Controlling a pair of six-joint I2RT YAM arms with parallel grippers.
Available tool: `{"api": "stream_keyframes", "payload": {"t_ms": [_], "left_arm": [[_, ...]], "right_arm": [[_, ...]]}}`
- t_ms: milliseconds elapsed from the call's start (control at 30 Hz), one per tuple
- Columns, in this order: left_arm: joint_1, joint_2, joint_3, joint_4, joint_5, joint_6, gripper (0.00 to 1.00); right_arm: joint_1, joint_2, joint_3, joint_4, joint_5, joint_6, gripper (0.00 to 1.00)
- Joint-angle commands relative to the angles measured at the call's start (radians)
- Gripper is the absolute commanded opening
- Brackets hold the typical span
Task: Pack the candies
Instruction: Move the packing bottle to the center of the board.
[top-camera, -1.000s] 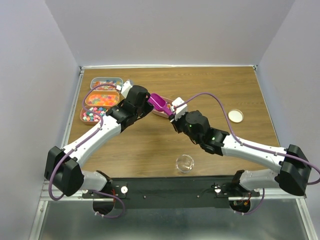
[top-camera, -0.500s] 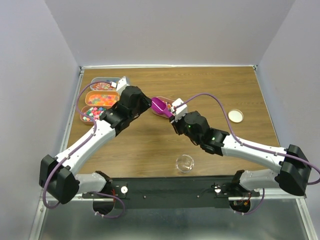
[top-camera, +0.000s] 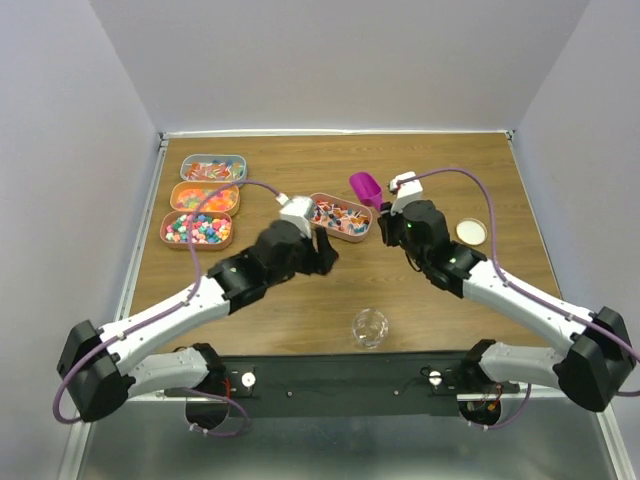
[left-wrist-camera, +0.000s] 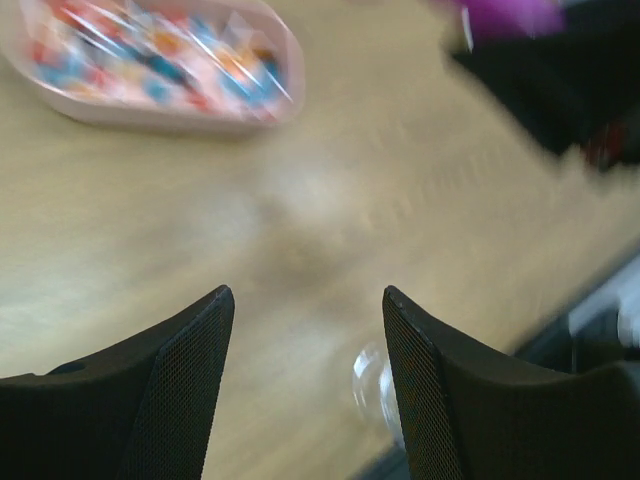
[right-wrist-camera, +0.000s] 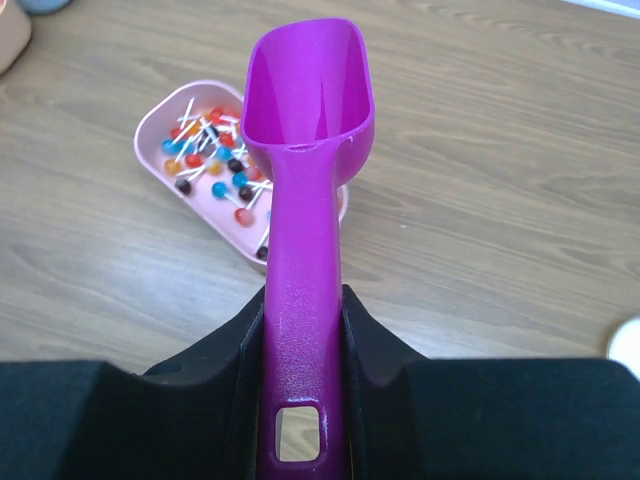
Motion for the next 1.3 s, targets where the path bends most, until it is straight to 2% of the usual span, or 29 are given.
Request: {"api": "stream_keyframes", "payload": {"t_ms": [0,67,300,467,733,833,967,1033,1067,1133,1167,1267], "left_arm": [[-0.213,0.101,0.019,-0.083,0.049,0.045,0.69],[-0.285,0.165,0.052,-0.125,0.049,0.047,0.69],[-0.368,0.322,0.167,-0.198,0.099,0.081,0.67],[-0.385,0.429,0.22,-0.272,0.084,0.101,0.59],[-0.414,0.535,0.272,-0.323,0.092,0.114,0.53],[-0.424,0.557,0.279,-0.327,0.09,0.114,0.46],[-0.424,0.568,0.292,-0.338,0.047,0.105,0.28],[-0.422,0.563,0.305,-0.356,-0.008,0.099,0.26],[-0.421,0.558,0.31,-0.364,-0.028,0.096,0.21],[-0.41,0.552,0.319,-0.387,-0.075,0.096,0.18],[-0.401,0.552,0.319,-0.392,-0.086,0.096,0.13],[-0.358,0.539,0.312,-0.406,-0.12,0.097,0.08]], "right_arm": [[-0.03,-0.083,-0.04,-0.02,0.038,0.042,0.01],[-0.032,-0.119,-0.052,-0.021,0.046,0.042,0.01],[-0.035,-0.176,-0.098,-0.026,0.065,0.049,0.01],[-0.035,-0.185,-0.104,-0.027,0.089,0.048,0.01],[-0.035,-0.186,-0.107,-0.024,0.115,0.048,0.01],[-0.035,-0.188,-0.109,-0.024,0.114,0.049,0.01],[-0.033,-0.189,-0.111,-0.024,0.117,0.049,0.01],[-0.035,-0.191,-0.112,-0.024,0.118,0.048,0.01],[-0.035,-0.192,-0.112,-0.024,0.121,0.049,0.01],[-0.035,-0.194,-0.112,-0.024,0.12,0.051,0.01],[-0.035,-0.196,-0.114,-0.024,0.117,0.048,0.01],[-0.035,-0.197,-0.114,-0.024,0.115,0.048,0.01]]}}
